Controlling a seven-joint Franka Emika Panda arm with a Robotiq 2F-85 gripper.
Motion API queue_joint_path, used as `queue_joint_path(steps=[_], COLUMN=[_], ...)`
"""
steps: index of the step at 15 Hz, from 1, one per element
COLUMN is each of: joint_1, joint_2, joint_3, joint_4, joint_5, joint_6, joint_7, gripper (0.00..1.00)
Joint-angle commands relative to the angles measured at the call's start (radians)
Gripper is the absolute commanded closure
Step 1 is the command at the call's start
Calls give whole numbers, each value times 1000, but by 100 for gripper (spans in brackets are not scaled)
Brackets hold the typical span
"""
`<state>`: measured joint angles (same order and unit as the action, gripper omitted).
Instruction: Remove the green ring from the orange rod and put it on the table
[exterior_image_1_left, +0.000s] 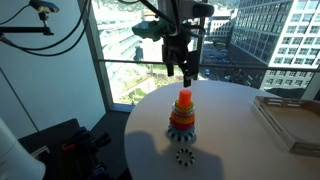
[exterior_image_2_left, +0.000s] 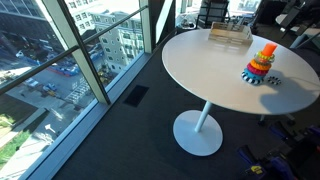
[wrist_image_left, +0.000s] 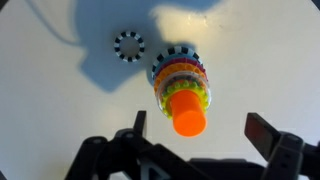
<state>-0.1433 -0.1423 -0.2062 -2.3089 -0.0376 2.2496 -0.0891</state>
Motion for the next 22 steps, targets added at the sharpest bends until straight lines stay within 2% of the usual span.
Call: queue_joint_path(steps=[1,9,22], joint_1=[-13,-18,-19], joint_2=[12,48,126], joint_3=[9,10,8], joint_4=[9,6,-7], joint_5=[2,-7,88], joint_6=[-3,26,124], joint_7=[4,24,-9], gripper=[0,0,0])
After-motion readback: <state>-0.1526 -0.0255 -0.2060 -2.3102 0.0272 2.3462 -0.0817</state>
